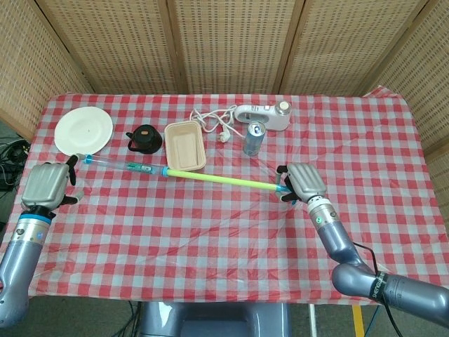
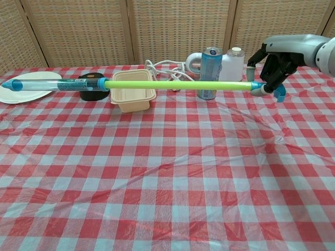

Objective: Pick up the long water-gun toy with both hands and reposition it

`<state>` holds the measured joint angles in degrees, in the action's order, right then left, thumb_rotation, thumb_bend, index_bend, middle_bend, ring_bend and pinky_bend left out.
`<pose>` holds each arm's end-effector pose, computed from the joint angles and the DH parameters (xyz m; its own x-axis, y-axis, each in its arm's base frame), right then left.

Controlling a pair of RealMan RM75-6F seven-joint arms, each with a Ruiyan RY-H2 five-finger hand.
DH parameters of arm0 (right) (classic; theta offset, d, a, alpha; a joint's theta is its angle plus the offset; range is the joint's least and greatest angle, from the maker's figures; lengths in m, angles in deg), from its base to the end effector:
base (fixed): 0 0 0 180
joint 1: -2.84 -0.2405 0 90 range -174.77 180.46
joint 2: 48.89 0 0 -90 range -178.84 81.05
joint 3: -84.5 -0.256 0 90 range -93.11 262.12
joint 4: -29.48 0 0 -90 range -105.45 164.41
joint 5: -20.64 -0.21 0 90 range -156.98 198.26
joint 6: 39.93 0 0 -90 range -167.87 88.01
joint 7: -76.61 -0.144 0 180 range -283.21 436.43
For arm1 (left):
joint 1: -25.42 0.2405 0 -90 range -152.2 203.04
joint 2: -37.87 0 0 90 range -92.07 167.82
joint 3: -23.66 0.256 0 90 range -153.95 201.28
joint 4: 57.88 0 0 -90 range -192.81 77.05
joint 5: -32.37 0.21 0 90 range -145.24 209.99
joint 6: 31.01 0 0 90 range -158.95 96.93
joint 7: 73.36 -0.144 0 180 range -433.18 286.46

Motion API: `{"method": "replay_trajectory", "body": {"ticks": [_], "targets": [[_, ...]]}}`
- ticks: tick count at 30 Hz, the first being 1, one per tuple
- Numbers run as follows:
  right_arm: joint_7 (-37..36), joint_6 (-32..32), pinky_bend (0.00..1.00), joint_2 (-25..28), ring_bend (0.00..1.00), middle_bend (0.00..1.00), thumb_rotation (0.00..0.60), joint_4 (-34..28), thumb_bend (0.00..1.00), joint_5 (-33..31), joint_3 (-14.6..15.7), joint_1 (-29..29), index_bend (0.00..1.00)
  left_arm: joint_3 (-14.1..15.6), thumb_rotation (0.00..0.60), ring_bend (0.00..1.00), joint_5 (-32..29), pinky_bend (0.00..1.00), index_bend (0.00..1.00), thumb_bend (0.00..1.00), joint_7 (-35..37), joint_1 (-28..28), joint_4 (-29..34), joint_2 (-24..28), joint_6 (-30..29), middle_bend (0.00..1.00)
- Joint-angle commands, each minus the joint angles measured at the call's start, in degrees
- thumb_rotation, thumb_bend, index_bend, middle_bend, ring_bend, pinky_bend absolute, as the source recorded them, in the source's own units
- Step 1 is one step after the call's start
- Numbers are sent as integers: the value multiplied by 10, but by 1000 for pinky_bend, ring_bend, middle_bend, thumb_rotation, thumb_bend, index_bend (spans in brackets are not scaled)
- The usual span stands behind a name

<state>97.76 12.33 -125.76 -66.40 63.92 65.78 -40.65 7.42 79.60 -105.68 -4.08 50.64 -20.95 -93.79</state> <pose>-0.1428 -0.3723 0.0535 0.2429 -0.3065 0.9204 -0.9679 -0.1401 0.2087 -0.2158 0.3187 0.1553 0.5237 0.1750 0.8338 0.8446 0.0218 -0.5350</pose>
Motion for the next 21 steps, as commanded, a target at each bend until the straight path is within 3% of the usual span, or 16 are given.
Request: {"method": "replay_trajectory", "body": {"ticks": [1, 21], "targets": [[-5, 1, 500, 4, 993, 1000, 600, -2, 510, 2, 2, -2, 823, -1, 600, 598, -20, 515, 254, 274, -7, -19, -18, 6, 15, 656], [-46, -39, 500, 44, 993, 1000, 600, -5, 510, 8, 24, -10, 828, 32, 600, 641, -70, 538, 336, 275, 17, -89, -120, 26, 141, 714]]}}
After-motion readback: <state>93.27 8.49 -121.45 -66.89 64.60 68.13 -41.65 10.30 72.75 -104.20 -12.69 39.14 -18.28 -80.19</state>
